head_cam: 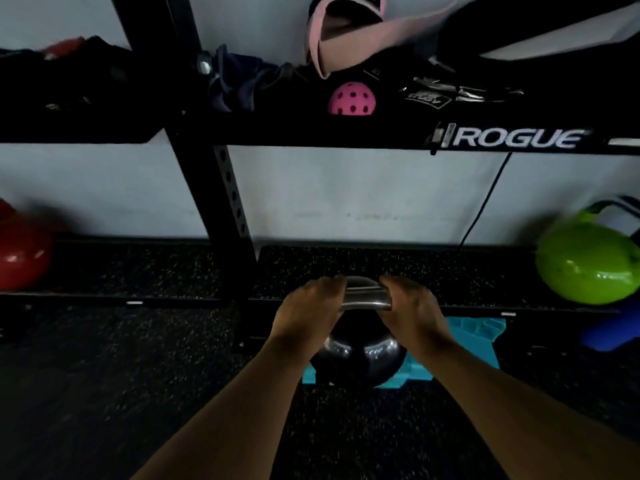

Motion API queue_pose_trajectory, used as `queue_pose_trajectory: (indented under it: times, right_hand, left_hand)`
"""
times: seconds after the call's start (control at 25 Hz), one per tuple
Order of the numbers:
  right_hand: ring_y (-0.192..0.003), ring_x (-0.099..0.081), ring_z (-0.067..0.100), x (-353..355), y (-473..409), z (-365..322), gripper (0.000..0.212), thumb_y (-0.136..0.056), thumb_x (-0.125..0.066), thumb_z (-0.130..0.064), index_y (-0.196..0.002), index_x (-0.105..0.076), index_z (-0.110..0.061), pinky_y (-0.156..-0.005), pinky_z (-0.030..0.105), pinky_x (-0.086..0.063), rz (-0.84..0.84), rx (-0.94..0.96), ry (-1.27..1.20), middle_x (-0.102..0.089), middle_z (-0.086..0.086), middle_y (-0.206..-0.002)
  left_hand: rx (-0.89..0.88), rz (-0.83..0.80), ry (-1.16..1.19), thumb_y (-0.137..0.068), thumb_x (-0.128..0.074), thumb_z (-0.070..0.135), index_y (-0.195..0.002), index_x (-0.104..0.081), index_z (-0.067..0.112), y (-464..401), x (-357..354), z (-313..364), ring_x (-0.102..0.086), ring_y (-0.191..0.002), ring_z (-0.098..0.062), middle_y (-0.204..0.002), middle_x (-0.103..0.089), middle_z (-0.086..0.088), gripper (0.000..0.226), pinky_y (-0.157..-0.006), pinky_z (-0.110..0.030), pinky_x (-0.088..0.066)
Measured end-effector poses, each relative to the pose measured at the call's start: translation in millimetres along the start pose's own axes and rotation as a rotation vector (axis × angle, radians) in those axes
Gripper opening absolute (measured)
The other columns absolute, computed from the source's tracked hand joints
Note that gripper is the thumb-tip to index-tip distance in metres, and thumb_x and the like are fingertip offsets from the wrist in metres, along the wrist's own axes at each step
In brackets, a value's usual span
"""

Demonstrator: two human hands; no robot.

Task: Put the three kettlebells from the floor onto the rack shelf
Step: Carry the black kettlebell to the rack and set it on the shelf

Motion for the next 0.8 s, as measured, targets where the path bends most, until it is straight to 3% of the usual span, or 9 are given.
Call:
queue_pose_trajectory:
  times: [0.12,0.2,0.32,0.52,0.8]
  right_hand:
    - [-0.065,-0.058,0.014,-11,-58,9,0.017,-0.077,-0.065,-0.013,-0.076,-0.053,-0.025,-0.055,0.02,-0.035,-0.003,0.0,0.013,-0.061,-0.006,-0.071]
    - [-0.065,-0.054,0.012,-21,-93,15,0.019,-0.075,-0.063,-0.009,-0.079,-0.052,-0.024,-0.06,0.021,-0.036,0.029,-0.009,0.008,-0.062,-0.005,-0.074]
    - [-0.063,-0.054,0.017,-43,-138,23,0.029,-0.079,-0.058,-0.004,-0.072,-0.04,-0.025,-0.053,0.026,-0.035,-0.005,-0.062,-0.022,-0.054,-0.005,-0.068]
    - [-0.067,-0.051,0.019,-81,-175,37,0.024,-0.086,-0.059,-0.006,-0.073,-0.043,-0.019,-0.053,0.025,-0.03,-0.025,-0.135,-0.084,-0.053,0.001,-0.074]
    - [-0.069,-0.049,0.026,-88,-208,50,0.014,-0.08,-0.06,-0.009,-0.073,-0.048,-0.014,-0.06,0.028,-0.031,-0.093,-0.158,-0.05,-0.051,0.005,-0.068]
  left_hand:
    - [0.013,0.022,0.0,-0.088,-0.063,0.024,-0.113,-0.054,0.018,-48,-2,-24,-0.066,-0.091,-0.027,-0.1,-0.067,-0.006,0.027,-0.066,-0.033,-0.046]
    - [-0.005,0.023,-0.03,-0.09,-0.062,0.023,-0.118,-0.051,0.016,-81,-4,-41,-0.065,-0.096,-0.029,-0.105,-0.066,-0.008,0.031,-0.071,-0.036,-0.049]
    - [0.002,0.014,-0.065,-0.091,-0.06,0.018,-0.109,-0.049,0.013,-122,-4,-65,-0.064,-0.092,-0.029,-0.097,-0.063,-0.009,0.022,-0.065,-0.035,-0.044]
    - [0.122,-0.079,-0.006,-0.089,-0.064,0.021,-0.105,-0.051,0.014,-152,-34,-98,-0.062,-0.093,-0.03,-0.098,-0.063,-0.01,0.021,-0.075,-0.044,-0.053]
    - [0.167,-0.146,0.103,-0.084,-0.068,0.024,-0.096,-0.052,0.013,-186,-59,-127,-0.061,-0.09,-0.034,-0.092,-0.062,-0.011,0.023,-0.067,-0.037,-0.044]
Point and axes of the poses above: each hand's wrist, its own y-axis away from the middle knuckle, its own x-axis out of the back of the hand, z = x × y, the point moved 7 cm from there along -y, towards the middle knuckle
